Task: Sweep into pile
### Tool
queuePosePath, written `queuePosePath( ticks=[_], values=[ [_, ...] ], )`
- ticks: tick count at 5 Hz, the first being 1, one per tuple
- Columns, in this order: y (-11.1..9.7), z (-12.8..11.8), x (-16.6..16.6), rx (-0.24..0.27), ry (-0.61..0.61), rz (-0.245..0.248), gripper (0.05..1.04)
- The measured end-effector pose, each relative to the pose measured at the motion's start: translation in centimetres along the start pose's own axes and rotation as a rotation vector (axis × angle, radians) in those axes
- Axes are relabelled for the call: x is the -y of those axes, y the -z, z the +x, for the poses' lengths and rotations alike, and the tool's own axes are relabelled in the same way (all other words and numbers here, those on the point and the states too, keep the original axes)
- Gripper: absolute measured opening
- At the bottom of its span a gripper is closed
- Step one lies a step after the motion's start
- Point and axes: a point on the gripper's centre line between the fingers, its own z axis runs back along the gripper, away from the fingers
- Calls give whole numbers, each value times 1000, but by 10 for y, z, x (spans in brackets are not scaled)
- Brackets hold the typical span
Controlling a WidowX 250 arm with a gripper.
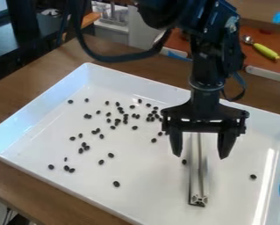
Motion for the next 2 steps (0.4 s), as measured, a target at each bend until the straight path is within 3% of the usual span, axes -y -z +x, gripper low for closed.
queuePosePath(
  ticks=[1, 2],
  values=[
    [12, -6, -6, -35, -7, 30, 882],
    [20, -9, -5, -61, -28, 34, 567]
  ],
)
